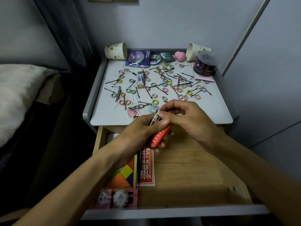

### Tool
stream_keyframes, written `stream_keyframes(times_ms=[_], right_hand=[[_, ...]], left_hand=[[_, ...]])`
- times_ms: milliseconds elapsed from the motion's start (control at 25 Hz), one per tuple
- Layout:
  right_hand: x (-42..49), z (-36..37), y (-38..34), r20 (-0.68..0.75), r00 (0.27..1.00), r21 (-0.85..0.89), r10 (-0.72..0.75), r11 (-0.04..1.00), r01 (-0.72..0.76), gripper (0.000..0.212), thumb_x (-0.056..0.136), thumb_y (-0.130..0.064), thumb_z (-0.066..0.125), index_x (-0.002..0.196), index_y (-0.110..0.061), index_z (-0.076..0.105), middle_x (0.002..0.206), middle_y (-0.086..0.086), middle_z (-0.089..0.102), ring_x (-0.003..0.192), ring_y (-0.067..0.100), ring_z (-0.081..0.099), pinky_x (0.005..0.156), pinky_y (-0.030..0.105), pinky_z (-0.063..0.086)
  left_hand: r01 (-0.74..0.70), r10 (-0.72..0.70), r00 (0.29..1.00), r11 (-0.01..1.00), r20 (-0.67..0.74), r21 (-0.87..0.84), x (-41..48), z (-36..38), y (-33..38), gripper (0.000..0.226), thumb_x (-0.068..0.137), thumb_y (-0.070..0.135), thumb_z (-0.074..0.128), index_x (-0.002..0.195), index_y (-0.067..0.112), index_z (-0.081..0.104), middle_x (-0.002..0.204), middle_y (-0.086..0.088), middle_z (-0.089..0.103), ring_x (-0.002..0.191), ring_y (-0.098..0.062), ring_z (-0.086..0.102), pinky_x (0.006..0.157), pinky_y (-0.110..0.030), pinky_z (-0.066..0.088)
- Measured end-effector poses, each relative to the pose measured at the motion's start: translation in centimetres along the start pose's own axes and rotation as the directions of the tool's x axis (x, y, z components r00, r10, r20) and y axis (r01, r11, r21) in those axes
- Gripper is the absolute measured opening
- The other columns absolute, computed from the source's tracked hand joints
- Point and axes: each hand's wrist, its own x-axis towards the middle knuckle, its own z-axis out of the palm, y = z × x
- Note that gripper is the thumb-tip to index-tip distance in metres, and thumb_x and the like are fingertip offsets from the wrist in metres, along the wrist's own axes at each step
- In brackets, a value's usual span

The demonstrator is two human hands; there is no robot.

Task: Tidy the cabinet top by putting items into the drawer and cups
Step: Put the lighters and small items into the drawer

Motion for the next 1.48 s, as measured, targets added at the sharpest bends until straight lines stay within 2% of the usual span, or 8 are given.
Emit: stream_keyframes(times_ms=[120,280,440,680,880,1040,1320,1480], right_hand=[[0.1,-0.1,0.3,0.034,0.999,0.042,0.038,0.998,-0.039,0.007,0.088,-0.015,0.068,0.092,-0.010,0.068,0.080,0.002,0.066,0.074,0.011,0.062,0.066,0.025,0.054],[0.7,-0.9,0.7,-0.138,0.990,0.240,0.031,0.971,0.003,0.016,0.098,-0.019,0.053,0.106,-0.007,0.059,0.100,0.003,0.074,0.100,0.016,0.068,0.093,0.032,0.051],[0.8,-0.9,0.9,-0.232,0.959,0.505,0.165,0.863,-0.026,0.019,0.103,-0.021,0.043,0.112,-0.008,0.055,0.093,0.008,0.070,0.082,0.019,0.069,0.069,0.029,0.056],[-2.9,2.0,2.7,-0.039,0.960,0.391,0.277,0.889,-0.240,0.034,0.103,-0.032,0.040,0.117,-0.010,0.062,0.080,0.003,0.062,0.054,0.009,0.054,0.046,0.019,0.043],[-4.6,3.3,5.2,0.230,0.819,0.606,0.526,0.581,-0.544,0.042,0.100,-0.035,0.042,0.105,0.000,0.065,0.054,-0.002,0.042,0.037,0.004,0.032,0.034,0.017,0.024],[-4.4,3.5,7.2,0.298,0.748,0.627,0.593,0.469,-0.622,0.048,0.099,-0.035,0.041,0.118,0.004,0.061,0.064,0.002,0.050,0.046,0.008,0.041,0.040,0.019,0.034],[-1.4,4.2,9.8,0.258,0.715,0.342,0.650,0.631,-0.697,0.023,0.092,-0.005,0.055,0.113,0.001,0.062,0.090,0.011,0.067,0.085,0.020,0.062,0.075,0.030,0.047],[0.4,4.6,10.0,0.001,0.736,0.103,0.677,0.732,-0.674,0.022,0.086,-0.009,0.069,0.107,-0.002,0.063,0.091,0.010,0.070,0.078,0.015,0.066,0.060,0.021,0.050]], left_hand=[[0.005,-0.004,1.000,0.998,-0.008,0.069,0.1,0.1,0.0,0.030,0.092,0.026,0.057,0.114,0.006,0.062,0.092,-0.008,0.072,0.070,-0.016,0.063,0.058,-0.018,0.052],[0.055,-0.048,0.997,0.988,-0.053,0.146,0.0,-0.7,-0.3,0.013,0.091,0.026,0.061,0.096,0.014,0.063,0.092,-0.010,0.071,0.070,-0.015,0.064,0.060,-0.021,0.054],[0.099,-0.060,0.978,0.976,-0.198,0.192,-0.2,-1.4,-1.2,0.021,0.092,0.033,0.061,0.081,0.015,0.057,0.085,-0.007,0.069,0.071,-0.017,0.064,0.063,-0.028,0.053],[0.031,-0.001,0.914,0.997,-0.406,0.069,-2.2,-3.5,-1.0,0.029,0.095,0.033,0.059,0.099,0.005,0.060,0.098,-0.011,0.073,0.066,-0.018,0.063,0.060,-0.033,0.051],[-0.022,0.034,0.879,0.999,-0.476,0.031,-2.6,-3.5,-1.3,0.023,0.096,0.033,0.059,0.092,0.010,0.059,0.085,-0.006,0.072,0.062,-0.017,0.060,0.051,-0.026,0.046],[-0.005,0.032,0.877,0.998,-0.479,0.057,-2.3,-3.4,-1.9,0.022,0.096,0.036,0.059,0.085,0.017,0.057,0.087,0.000,0.074,0.067,-0.020,0.061,0.053,-0.027,0.046],[-0.034,0.096,0.839,0.992,-0.536,0.124,-2.3,-4.5,-1.3,0.026,0.096,0.033,0.060,0.090,0.008,0.058,0.093,-0.013,0.071,0.064,-0.020,0.065,0.061,-0.035,0.051],[-0.024,0.066,0.848,0.996,-0.526,0.087,-2.3,-4.6,-1.3,0.024,0.095,0.033,0.061,0.090,0.009,0.060,0.091,-0.014,0.073,0.064,-0.020,0.067,0.064,-0.036,0.051]])
